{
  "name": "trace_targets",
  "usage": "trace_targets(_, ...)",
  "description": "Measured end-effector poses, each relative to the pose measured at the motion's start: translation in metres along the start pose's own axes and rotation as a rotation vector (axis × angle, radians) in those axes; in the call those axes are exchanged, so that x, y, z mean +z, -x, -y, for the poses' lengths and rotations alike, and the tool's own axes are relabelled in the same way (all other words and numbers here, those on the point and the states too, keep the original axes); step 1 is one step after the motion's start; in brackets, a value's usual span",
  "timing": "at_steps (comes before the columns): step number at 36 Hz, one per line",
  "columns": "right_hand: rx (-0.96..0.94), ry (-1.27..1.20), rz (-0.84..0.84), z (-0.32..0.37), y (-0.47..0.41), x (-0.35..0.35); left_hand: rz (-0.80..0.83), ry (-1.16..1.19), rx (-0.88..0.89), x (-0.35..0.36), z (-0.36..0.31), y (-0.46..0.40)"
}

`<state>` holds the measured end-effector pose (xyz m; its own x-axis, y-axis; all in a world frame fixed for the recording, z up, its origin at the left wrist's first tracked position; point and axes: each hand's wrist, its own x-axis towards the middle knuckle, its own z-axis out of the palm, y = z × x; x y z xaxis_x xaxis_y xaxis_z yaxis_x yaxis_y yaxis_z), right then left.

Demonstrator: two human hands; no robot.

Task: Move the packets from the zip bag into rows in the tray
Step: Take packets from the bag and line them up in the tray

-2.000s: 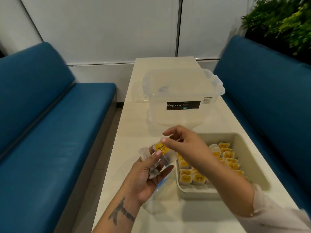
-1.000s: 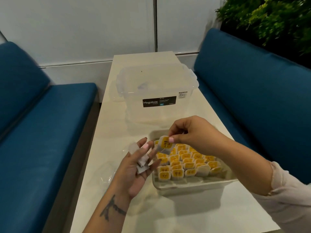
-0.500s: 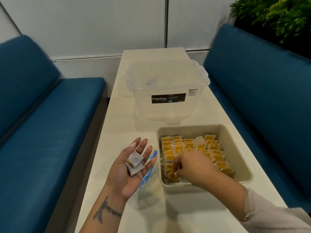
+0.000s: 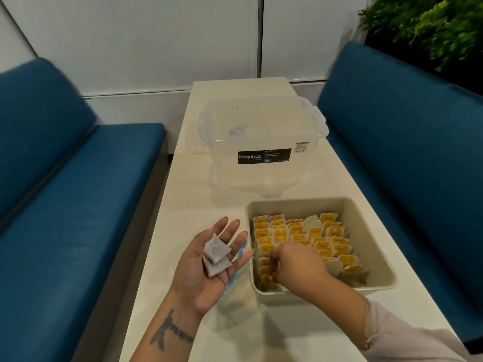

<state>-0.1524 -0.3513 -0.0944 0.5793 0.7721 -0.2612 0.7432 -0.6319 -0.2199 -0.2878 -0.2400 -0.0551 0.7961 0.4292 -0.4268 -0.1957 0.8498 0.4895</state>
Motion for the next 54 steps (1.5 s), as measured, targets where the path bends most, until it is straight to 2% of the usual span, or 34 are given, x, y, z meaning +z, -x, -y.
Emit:
trace_targets(9,-0.027,-0.118,0.009,-0.002,0.004,-0.018,0.057,0.063,-0.117,-0.002,0.000,-0.007)
trace_targets(13,-0.006,-0.368,-0.155,-0.004,0.008,-0.048,0.067,0.040,-0.185,-0.004,-0.002,-0.011)
trace_targets(16,-0.082,-0.565,-0.287,0.003,0.011,-0.072,0.104,-0.010,-0.261,-0.003,0.000,-0.012)
trace_targets(20,-0.249,-0.494,-0.194,0.021,0.009,-0.091,0.189,-0.047,-0.340,0.003,0.006,-0.013)
trace_targets(27,-0.345,-0.159,0.026,0.035,-0.004,-0.096,0.172,-0.123,-0.360,0.017,0.015,-0.011)
trace_targets(33,-0.333,-0.416,0.031,0.030,-0.002,-0.106,0.174,-0.079,-0.376,0.019,0.018,-0.011)
trace_targets(37,-0.411,-0.554,0.010,0.024,0.001,-0.116,0.139,-0.007,-0.384,0.014,0.017,-0.014)
trace_targets(41,-0.480,-0.602,-0.055,0.015,0.005,-0.123,0.163,0.030,-0.356,0.013,0.016,-0.015)
trace_targets(45,-0.483,-0.610,-0.067,0.004,0.005,-0.124,0.106,-0.062,-0.226,0.016,0.018,-0.017)
trace_targets(49,-0.394,-0.696,-0.124,-0.005,0.003,-0.119,0.134,-0.196,-0.097,0.020,0.020,-0.020)
trace_targets(54,-0.241,-0.741,-0.112,-0.009,0.003,-0.106,0.020,-0.271,0.026,0.025,0.022,-0.021)
